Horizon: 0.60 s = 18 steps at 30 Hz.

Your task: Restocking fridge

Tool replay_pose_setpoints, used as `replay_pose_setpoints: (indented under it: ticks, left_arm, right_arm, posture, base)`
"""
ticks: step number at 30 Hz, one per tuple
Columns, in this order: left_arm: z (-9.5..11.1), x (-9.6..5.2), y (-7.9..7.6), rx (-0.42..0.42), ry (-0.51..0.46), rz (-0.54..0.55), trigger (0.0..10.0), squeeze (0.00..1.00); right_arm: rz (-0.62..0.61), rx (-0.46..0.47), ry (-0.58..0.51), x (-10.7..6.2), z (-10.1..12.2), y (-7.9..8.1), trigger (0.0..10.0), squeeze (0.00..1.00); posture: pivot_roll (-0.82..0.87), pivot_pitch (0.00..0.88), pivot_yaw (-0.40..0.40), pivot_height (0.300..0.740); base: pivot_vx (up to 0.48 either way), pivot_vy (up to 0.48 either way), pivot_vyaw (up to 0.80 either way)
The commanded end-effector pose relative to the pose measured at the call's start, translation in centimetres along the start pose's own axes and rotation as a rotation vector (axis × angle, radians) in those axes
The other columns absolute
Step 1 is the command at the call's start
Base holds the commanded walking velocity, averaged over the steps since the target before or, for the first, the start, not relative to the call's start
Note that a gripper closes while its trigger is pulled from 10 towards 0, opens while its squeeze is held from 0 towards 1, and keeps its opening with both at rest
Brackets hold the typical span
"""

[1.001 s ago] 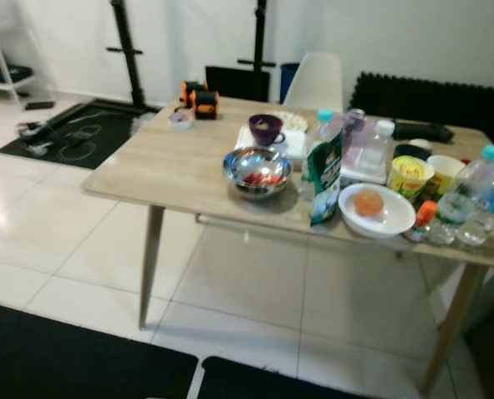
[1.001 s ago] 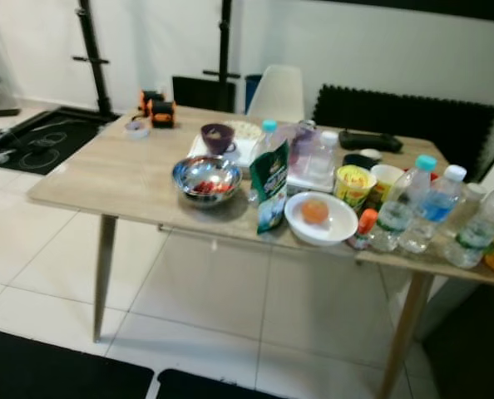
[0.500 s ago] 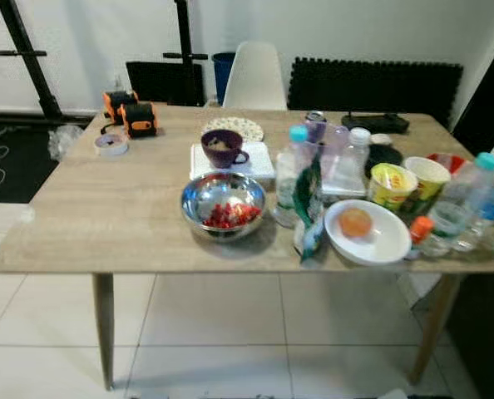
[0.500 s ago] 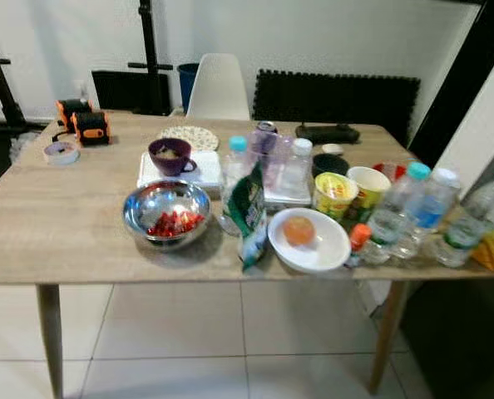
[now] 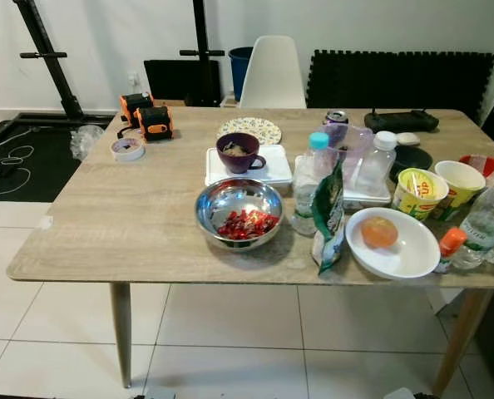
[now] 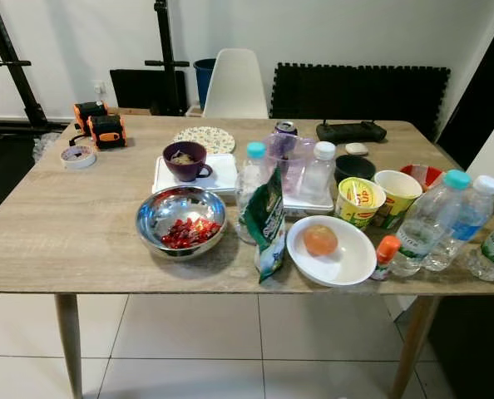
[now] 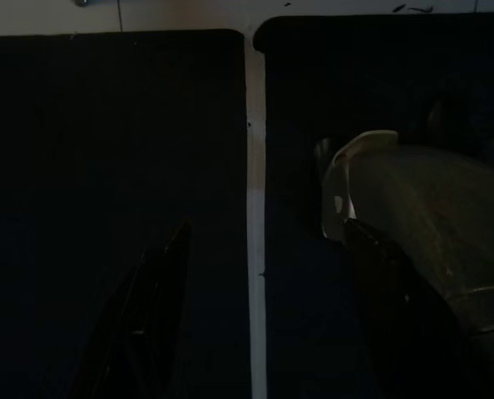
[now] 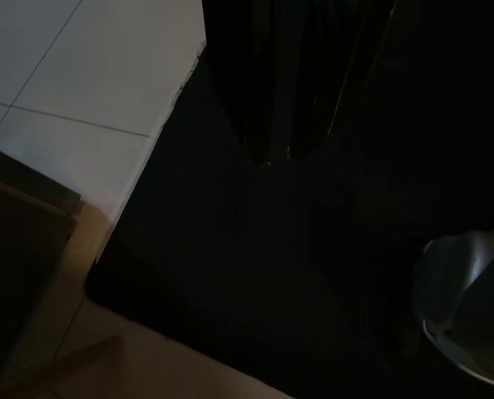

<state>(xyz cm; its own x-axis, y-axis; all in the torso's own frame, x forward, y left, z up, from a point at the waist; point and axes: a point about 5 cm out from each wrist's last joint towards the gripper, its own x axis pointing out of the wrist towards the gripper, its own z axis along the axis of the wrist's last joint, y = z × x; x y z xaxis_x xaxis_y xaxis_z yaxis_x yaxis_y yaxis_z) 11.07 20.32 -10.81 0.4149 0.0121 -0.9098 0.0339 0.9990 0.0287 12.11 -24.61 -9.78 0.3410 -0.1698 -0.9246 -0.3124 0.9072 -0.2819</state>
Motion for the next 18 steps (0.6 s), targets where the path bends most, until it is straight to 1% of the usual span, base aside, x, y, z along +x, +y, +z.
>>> replay_pose_setpoints:
  ticks: [1, 18]
  left_arm:
    - [-0.51, -0.06, -0.08, 0.001, 0.022, -0.004, 10.0, 0.00]
    - [-0.50, -0.06, -0.07, 0.005, 0.025, -0.011, 10.0, 0.00]
  right_arm:
    - [-0.001, -0.004, 0.010, -0.02, -0.29, -0.03, 10.0, 0.00]
    - [0.004, -0.004, 0.014, -0.02, -0.33, 0.06, 10.0, 0.00]
  posture:
    - [-0.06, 0.000, -0.004, 0.740]
    - [-0.06, 0.000, 0.001, 0.740]
  base:
    - [0.000, -0.409, 0.00]
    - [0.000, -0.433, 0.00]
